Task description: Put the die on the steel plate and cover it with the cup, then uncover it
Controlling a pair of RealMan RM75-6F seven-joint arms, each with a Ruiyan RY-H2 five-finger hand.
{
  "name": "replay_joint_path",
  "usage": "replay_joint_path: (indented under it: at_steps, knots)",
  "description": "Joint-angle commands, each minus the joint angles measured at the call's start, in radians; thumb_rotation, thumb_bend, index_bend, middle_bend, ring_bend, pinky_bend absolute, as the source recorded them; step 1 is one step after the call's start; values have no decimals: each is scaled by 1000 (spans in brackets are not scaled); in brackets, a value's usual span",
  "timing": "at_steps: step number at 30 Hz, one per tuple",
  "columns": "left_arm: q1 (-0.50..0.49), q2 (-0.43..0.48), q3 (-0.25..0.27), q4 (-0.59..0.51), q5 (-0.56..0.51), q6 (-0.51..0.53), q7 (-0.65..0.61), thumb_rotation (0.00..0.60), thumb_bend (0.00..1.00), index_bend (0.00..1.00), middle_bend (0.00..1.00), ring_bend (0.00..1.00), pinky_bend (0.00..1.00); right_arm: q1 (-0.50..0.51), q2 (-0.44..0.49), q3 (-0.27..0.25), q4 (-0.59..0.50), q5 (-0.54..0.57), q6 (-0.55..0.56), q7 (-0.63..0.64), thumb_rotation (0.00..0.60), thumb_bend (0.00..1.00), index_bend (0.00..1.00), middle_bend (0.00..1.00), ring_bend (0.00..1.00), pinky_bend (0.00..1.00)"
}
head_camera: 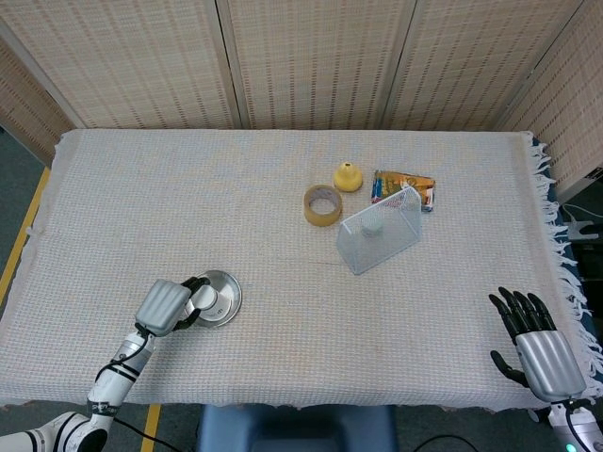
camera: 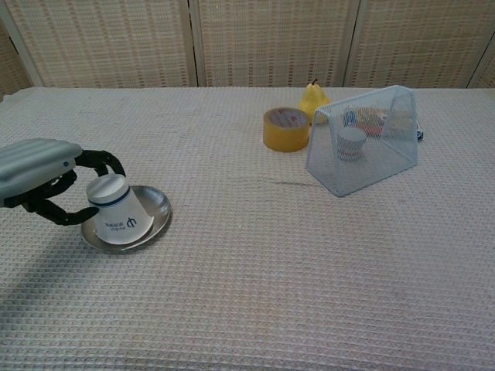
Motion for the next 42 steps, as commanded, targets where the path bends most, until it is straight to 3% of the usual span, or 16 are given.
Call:
replay_joint_path:
  at_steps: [1,9,21,33,42]
  knots:
    - [1,-40,-11,76,6,46,77,600,460,490,607,840,995,-1,0,0,0,0,2,0,600,199,0,0,0,0]
    - [6,-80,-18,137,9,77,101,600,462,490,608,839,995,0,-1,0,0,1,-2,-2,600,198,0,0,0,0]
    - [-6,18,12,-23,6,-31,-70,600,462,489,608,840,995,1,-2,-1,-1,3,-5,-6,600,198,0,0,0,0]
    - [9,-60,-14,125,4,77,106,600,463,492,610,840,994,-1,0,-1,-3,1,-2,-6,600,199,0,0,0,0]
    - [33,36,20,-38,44,71,-33,600,461,491,610,841,995,-1,0,0,-3,4,-3,-5,600,199,0,0,0,0]
